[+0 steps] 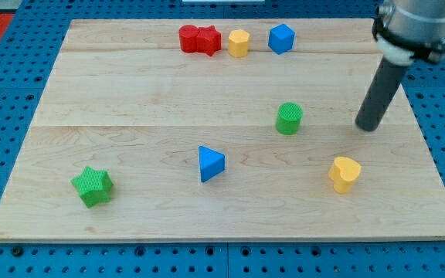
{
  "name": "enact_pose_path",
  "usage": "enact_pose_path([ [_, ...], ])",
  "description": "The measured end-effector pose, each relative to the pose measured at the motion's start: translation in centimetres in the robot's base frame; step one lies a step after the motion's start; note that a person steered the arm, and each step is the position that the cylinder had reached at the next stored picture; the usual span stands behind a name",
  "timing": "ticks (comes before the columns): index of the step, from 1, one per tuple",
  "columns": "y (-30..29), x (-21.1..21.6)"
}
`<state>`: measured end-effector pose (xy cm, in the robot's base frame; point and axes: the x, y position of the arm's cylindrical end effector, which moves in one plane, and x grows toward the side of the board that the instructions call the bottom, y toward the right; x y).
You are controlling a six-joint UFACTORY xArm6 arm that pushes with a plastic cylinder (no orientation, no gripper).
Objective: Push the green circle towards the yellow hexagon
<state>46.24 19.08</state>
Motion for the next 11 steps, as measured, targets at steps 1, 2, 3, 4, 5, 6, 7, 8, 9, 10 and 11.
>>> enact_pose_path([
  [1, -6.1, 0.1],
  [2, -10.8, -0.8],
  [3, -12.7, -1.9],
  [4, -12.7, -2.5],
  [5, -12.7, -4.0],
  [6, -12.2, -4.7],
  [7, -10.7, -5.4],
  [8, -10.3, -6.1],
  [9, -9.3, -7.3],
  [10, -9.2, -8.9],
  [11, -9.8, -10.5],
])
